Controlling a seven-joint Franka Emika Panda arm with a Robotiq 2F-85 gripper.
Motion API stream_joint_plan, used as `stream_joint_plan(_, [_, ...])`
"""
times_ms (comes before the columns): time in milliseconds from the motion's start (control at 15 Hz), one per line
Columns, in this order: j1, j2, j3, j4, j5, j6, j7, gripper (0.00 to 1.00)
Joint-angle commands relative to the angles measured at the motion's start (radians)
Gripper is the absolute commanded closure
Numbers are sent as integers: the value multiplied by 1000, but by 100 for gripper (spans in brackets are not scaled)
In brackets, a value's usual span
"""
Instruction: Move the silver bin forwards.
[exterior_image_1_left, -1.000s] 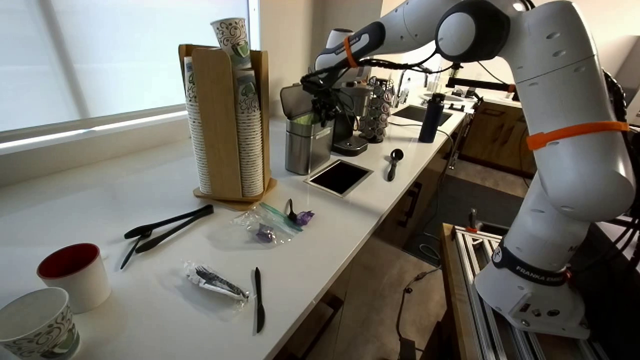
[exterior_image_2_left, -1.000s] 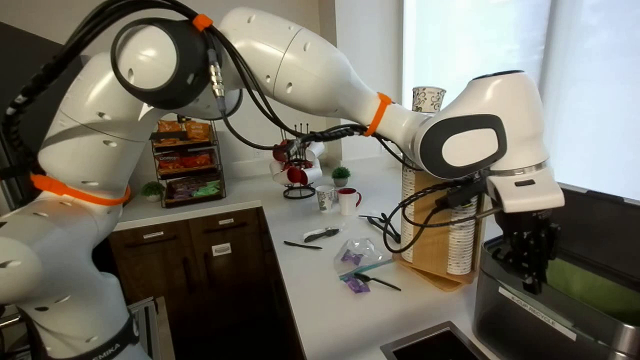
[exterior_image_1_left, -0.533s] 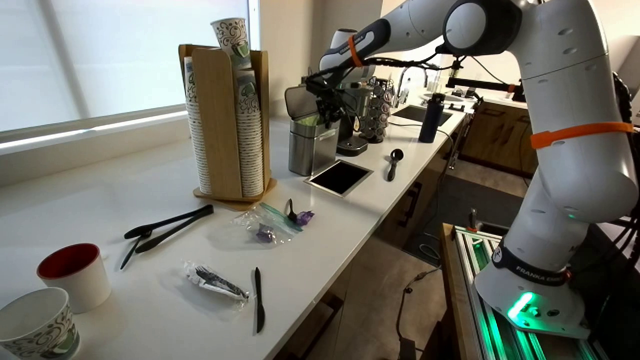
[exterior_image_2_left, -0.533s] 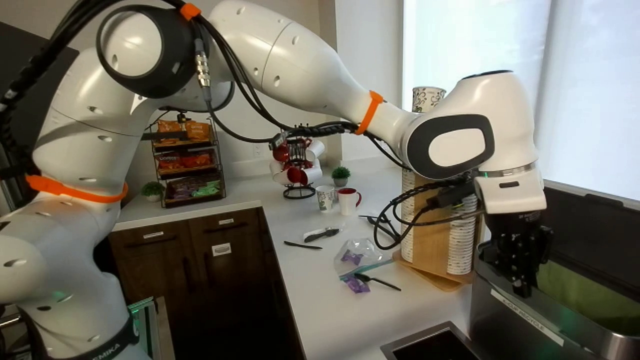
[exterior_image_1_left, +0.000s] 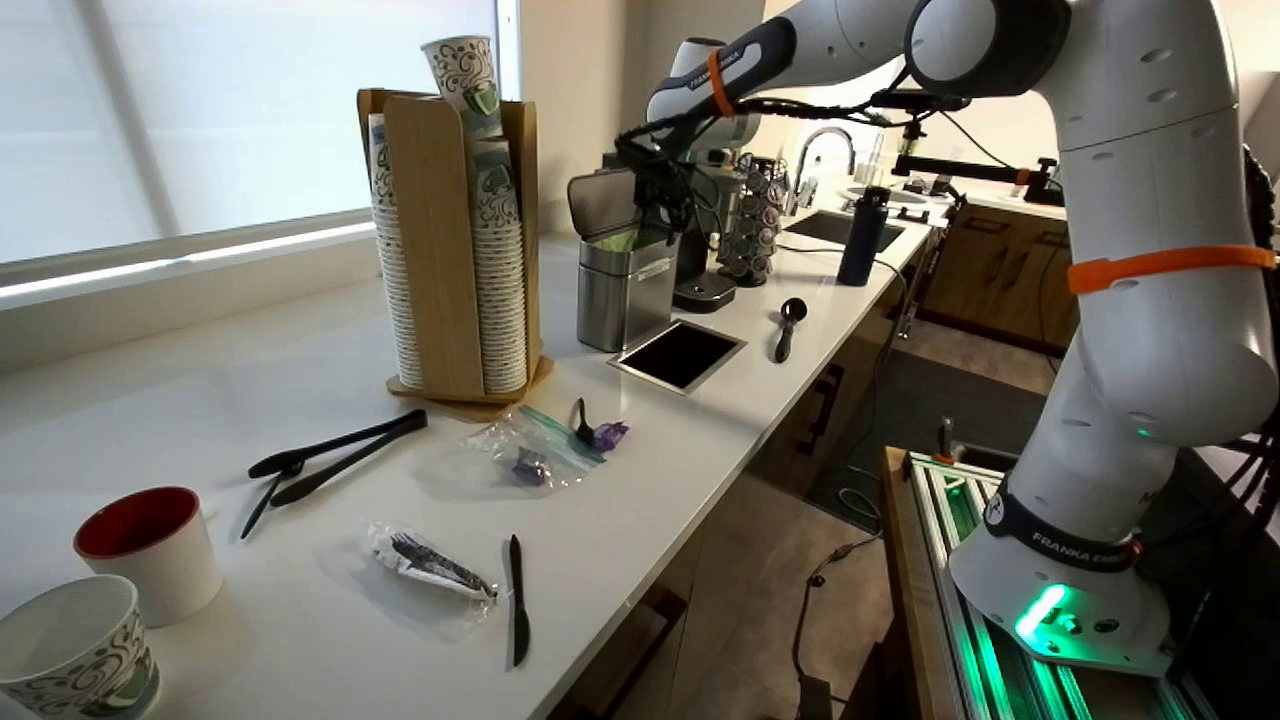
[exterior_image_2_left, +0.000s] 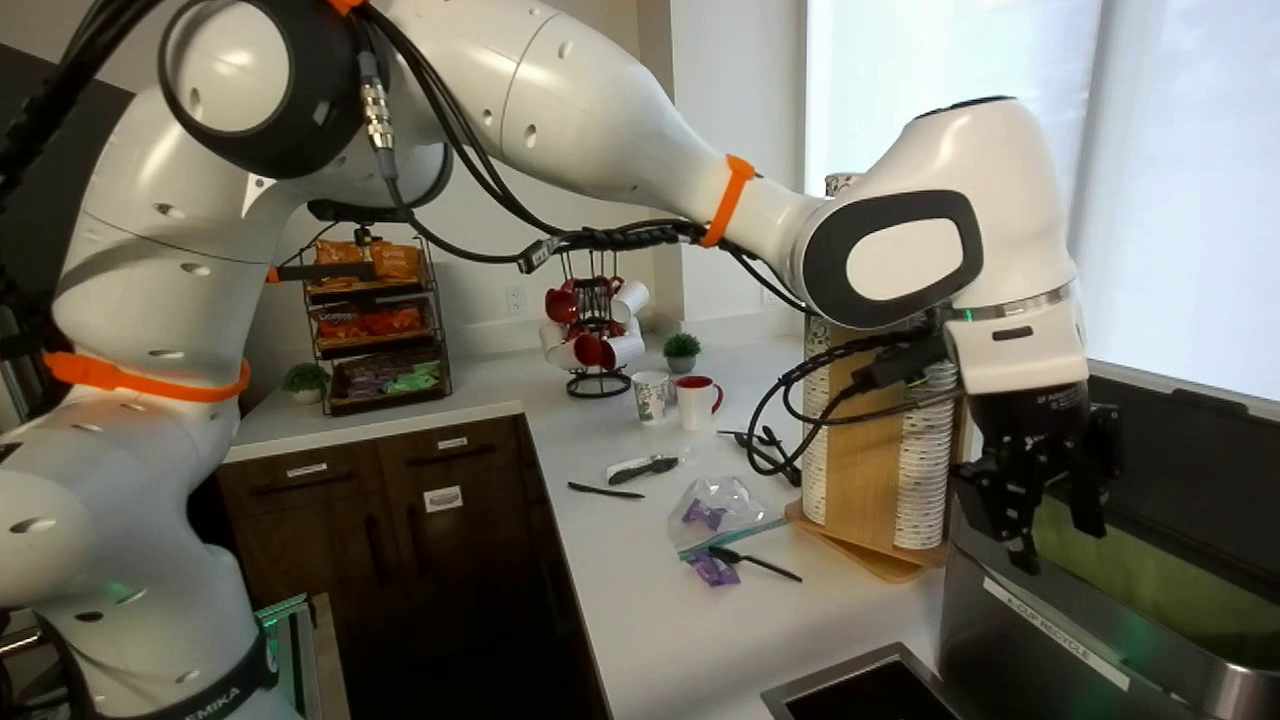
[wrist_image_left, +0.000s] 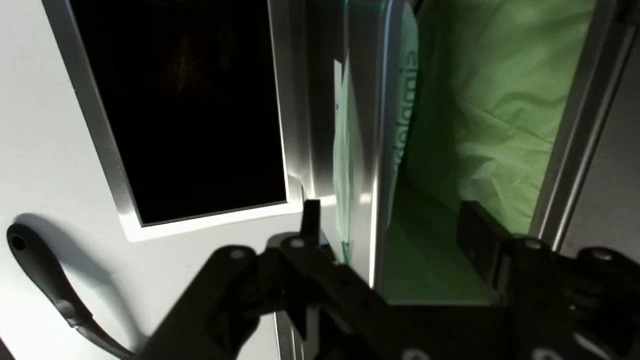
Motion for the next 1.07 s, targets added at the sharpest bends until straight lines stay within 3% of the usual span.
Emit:
stream_joint_plan(0, [17,-66,-12,-79,-9,73,47,0])
stream_joint_plan(200, [-20,-124,17,-116,-25,-3,-173,0])
stream_joint_plan(867, [-94,-306,-7,-336,-3,32,-878,0])
stream_joint_plan(933, [-81,-243,-18,-258,0,13,-775,0])
stream_joint_plan(1000, [-86,-258,-18,-275,-1,13,-820,0])
